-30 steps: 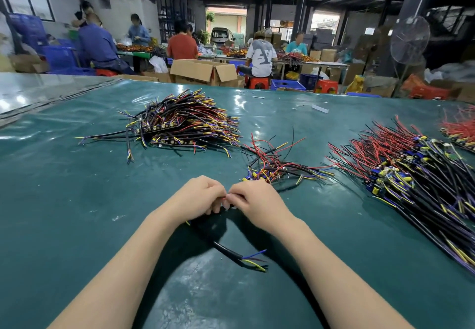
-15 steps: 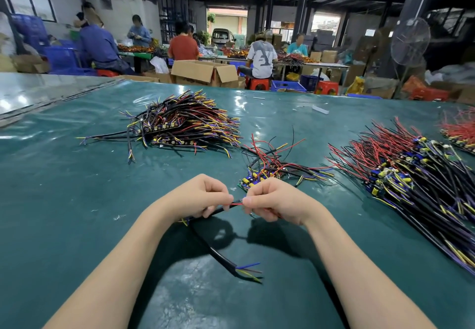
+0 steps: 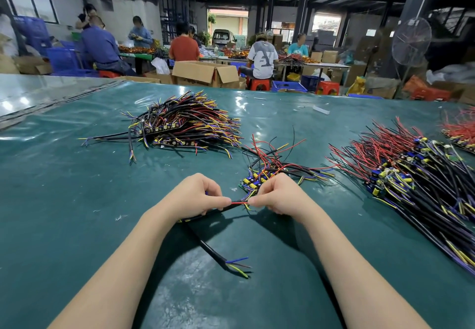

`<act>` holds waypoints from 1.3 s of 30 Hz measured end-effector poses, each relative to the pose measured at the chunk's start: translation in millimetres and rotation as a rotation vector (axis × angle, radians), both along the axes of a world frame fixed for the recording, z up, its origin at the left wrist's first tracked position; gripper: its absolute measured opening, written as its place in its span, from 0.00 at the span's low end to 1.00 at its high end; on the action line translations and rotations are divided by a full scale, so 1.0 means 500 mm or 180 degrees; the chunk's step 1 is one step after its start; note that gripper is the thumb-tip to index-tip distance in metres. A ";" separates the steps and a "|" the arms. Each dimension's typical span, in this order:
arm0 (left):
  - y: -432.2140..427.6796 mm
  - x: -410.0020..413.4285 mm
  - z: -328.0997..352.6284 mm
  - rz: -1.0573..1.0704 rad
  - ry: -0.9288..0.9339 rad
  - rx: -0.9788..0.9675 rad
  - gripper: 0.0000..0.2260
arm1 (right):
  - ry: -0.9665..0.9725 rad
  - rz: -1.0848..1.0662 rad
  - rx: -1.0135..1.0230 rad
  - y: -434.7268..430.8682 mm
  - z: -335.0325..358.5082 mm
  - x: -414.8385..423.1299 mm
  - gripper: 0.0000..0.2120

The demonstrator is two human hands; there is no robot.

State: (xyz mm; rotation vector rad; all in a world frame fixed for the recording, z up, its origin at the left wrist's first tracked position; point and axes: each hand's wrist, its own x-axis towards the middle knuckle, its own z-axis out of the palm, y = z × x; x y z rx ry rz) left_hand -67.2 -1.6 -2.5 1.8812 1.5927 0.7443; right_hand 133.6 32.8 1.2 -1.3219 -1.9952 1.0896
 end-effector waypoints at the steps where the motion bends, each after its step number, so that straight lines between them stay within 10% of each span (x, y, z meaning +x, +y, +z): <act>1: 0.001 0.000 -0.001 0.0086 0.0047 0.0073 0.14 | 0.0006 -0.0090 0.0086 0.002 -0.002 -0.002 0.16; 8: 0.012 -0.020 -0.013 0.0648 0.0130 0.0416 0.21 | 0.1041 0.0153 -0.0717 0.012 -0.017 0.029 0.14; 15: 0.006 -0.013 -0.012 0.0754 0.0440 0.0484 0.25 | -0.0150 -0.0594 0.0218 0.012 -0.016 0.004 0.17; 18: 0.003 -0.012 -0.006 0.0766 0.0481 0.0469 0.25 | 0.0279 -0.0641 0.0152 0.014 -0.019 0.013 0.19; 27: -0.012 0.002 0.011 -0.0249 -0.0997 -0.0595 0.21 | 0.2868 -0.0185 -0.1082 0.015 -0.011 0.033 0.17; 39: -0.014 0.065 0.001 -0.0351 -0.2387 -0.0675 0.15 | 0.2932 0.0525 -0.1451 -0.019 -0.005 -0.022 0.07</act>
